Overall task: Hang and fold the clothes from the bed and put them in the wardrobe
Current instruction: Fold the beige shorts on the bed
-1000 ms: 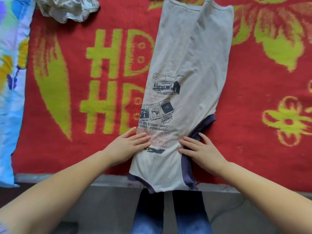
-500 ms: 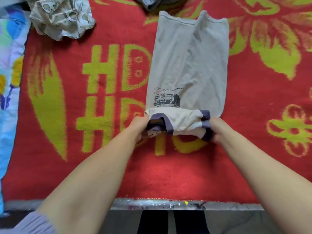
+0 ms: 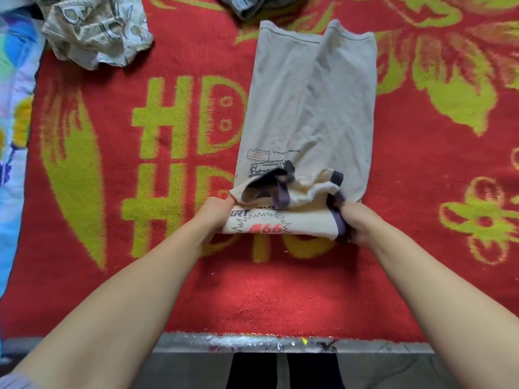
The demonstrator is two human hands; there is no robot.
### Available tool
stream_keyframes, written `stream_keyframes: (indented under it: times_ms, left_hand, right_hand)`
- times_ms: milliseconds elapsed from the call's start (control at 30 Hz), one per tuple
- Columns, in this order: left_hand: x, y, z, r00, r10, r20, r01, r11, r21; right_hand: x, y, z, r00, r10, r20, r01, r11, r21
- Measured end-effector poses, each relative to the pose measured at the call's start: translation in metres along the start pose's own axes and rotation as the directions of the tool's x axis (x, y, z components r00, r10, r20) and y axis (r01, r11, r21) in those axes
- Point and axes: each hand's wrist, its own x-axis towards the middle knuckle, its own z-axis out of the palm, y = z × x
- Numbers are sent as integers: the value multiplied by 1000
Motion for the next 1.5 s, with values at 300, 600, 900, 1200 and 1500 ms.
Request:
stream_keyframes:
  times_ms: [300,600,900,1200,1500]
  left_hand:
    - [-25,-16,-8,684,680,-265,-496,699,515]
    - [-6,-9,14,716,555,424,-575,124,809]
    - [-14,-23,10,647,585,489,-612,17,791]
    - [-58,29,-1,689,261,676,-721,154,675]
    - [-40,73,-59,678,201,707,-314,949,31]
  right_hand:
    - [-21,8,-29,842,-539,-26,389,640,-663]
    - [-21,44,2,701,-498,511,415,-297,-860]
    - [-19,28,-8,772,-402,493,437,-229,-870]
    - [-59,-12,-26,757,-149,636,642,-7,-766]
    - [-34,-70,-81,763,-195,616,572,647,-503]
